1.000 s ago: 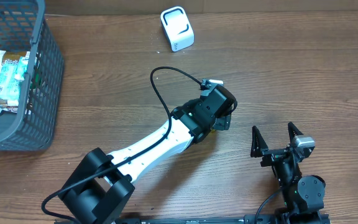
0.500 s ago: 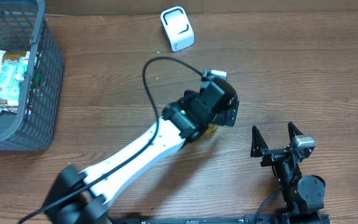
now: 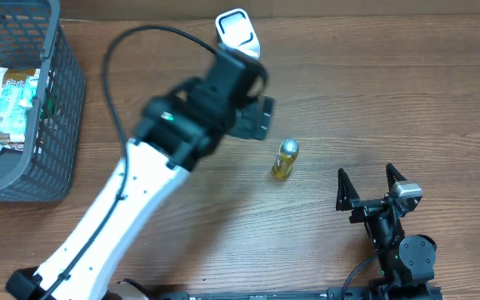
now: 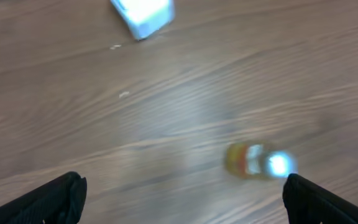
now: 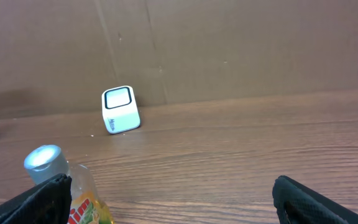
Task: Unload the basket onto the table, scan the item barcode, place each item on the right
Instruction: 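Set the yellow bottle upright on the table and release it, then reach the left gripper back into the basket toward the green-capped item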
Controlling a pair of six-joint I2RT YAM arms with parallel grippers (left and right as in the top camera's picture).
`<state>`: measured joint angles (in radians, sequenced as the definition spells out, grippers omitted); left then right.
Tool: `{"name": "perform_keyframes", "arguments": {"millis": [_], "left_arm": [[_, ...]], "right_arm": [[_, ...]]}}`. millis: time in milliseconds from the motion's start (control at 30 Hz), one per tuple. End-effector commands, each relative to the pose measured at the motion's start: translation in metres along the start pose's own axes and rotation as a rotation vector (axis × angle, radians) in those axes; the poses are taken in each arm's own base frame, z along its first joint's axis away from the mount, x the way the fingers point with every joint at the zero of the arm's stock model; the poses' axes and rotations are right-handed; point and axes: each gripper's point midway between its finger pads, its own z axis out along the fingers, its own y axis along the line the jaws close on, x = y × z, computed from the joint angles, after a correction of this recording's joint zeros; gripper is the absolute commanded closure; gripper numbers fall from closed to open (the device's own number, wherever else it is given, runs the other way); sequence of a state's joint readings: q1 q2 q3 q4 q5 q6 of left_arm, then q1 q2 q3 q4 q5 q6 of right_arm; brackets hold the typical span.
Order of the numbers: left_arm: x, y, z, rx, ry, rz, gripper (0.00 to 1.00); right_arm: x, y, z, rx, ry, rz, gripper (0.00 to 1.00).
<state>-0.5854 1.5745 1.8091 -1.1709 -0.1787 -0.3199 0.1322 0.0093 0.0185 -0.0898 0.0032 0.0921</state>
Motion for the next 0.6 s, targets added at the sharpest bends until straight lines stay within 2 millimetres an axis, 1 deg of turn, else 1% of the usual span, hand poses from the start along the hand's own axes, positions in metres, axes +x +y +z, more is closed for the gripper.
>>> {"name": "perform_keyframes", "arguments": {"millis": [0, 200, 300, 567], "left_arm": [[-0.021, 0.042, -0.026, -0.054, -0.054, -0.020, 0.01], [-0.033, 0.128, -0.053, -0.191, -0.088, -0.065, 0.00], [-0.037, 0.168, -0.068, -0.263, -0.114, -0.100, 0.00], [-0.050, 0.263, -0.098, -0.448, -0.232, -0.221, 0.00]], "right_arm": [[0.003, 0.000, 0.000, -0.002, 0.000, -0.007, 0.00], [0.003, 0.000, 0.000, -0.002, 0.000, -0.007, 0.00], [0.003, 0.000, 0.000, -0.002, 0.000, -0.007, 0.00], [0.003, 0.000, 0.000, -0.002, 0.000, -0.007, 0.00]]}}
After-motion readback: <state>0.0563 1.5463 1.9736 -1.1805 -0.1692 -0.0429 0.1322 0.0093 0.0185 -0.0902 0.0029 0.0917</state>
